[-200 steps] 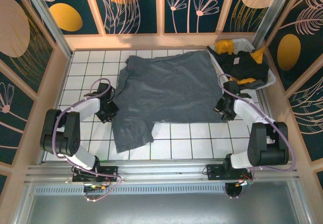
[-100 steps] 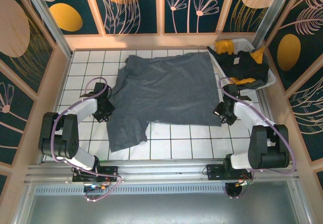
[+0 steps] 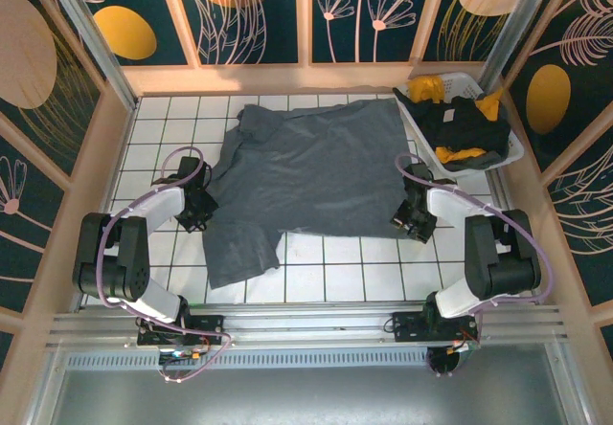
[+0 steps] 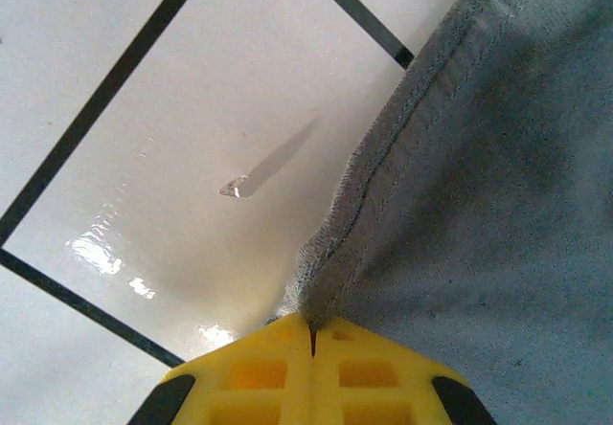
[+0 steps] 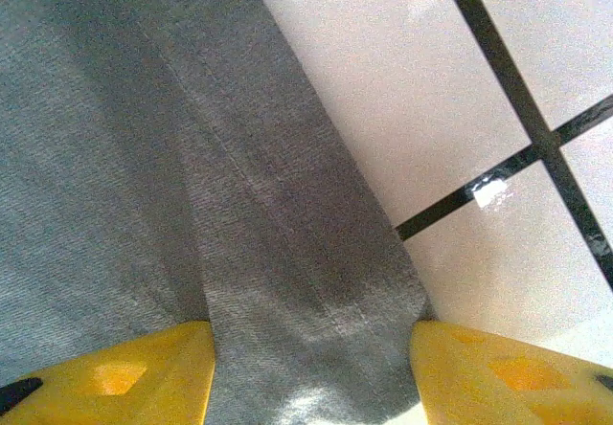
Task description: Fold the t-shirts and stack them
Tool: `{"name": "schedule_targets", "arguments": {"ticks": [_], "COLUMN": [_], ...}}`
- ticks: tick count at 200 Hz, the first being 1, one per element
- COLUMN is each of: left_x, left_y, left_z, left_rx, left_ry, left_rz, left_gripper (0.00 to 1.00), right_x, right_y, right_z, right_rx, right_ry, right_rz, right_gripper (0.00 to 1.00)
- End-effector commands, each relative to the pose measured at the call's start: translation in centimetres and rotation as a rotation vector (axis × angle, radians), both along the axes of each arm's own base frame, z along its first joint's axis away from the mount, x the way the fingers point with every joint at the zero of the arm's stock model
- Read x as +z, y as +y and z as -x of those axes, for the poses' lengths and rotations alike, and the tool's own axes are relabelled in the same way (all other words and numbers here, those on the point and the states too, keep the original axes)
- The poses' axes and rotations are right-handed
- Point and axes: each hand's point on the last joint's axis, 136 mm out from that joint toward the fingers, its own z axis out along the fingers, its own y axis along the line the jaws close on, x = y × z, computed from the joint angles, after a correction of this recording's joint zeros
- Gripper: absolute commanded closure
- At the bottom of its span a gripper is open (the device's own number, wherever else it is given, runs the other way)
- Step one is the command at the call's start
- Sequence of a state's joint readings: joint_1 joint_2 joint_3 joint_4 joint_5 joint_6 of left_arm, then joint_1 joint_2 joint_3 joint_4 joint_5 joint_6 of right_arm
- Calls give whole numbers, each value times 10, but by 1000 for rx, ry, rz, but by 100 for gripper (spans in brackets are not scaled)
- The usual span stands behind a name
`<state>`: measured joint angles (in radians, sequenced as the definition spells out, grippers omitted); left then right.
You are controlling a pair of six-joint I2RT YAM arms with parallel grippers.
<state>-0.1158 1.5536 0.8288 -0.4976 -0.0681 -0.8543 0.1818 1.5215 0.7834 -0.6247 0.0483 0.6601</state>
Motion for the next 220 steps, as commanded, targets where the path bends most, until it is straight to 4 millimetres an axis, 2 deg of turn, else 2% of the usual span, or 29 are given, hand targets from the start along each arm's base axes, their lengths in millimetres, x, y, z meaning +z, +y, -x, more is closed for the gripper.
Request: {"name": "schedule_targets", "arguments": {"ticks": [1, 16, 38, 45, 59, 75, 78, 99, 119, 133, 145, 163, 179, 196, 220], "left_x": [12, 13, 18, 22, 34, 55, 68, 127, 207, 267, 316, 383, 429, 472, 519], "left_y": [-2, -3, -7, -8, -10, -14, -16, -21, -18, -14, -7, 6, 19, 31, 48], "left_z": [-9, -11, -17, -21, -30, -45, -56, -95, -132, -146, -149, -137, -113, -76, -24], "left_rx": [0, 0, -2, -2, 0, 11, 14, 33, 73, 108, 144, 201, 249, 288, 336], "left_ry": [-41, -47, -63, -73, -106, -165, -205, -360, -551, -695, -822, -1003, -1148, -1293, -1430], "left_rz": [18, 25, 41, 46, 58, 86, 93, 127, 142, 150, 151, 143, 138, 131, 91], "left_gripper": [100, 100, 100, 100, 100, 100, 100, 100, 100, 100, 100, 100, 100, 100, 100], "right_x": [-15, -16, -6, 1, 24, 66, 75, 143, 225, 287, 339, 408, 455, 493, 539], "right_y": [-1, 1, 9, 11, 16, 25, 26, 36, 41, 41, 38, 37, 38, 35, 28], "right_z": [10, 5, -15, -25, -50, -89, -97, -153, -203, -227, -238, -237, -219, -187, -128], "right_rx": [-1, 6, 18, 26, 51, 97, 106, 165, 198, 205, 205, 215, 236, 240, 243], "right_ry": [55, 35, -36, -66, -136, -257, -280, -448, -636, -778, -900, -1069, -1197, -1325, -1528], "right_rz": [16, 0, -32, -37, -45, -55, -55, -54, -51, -47, -43, -36, -54, -56, -76], "right_gripper": [52, 77, 96, 100, 100, 100, 100, 100, 100, 100, 100, 100, 100, 100, 100]}}
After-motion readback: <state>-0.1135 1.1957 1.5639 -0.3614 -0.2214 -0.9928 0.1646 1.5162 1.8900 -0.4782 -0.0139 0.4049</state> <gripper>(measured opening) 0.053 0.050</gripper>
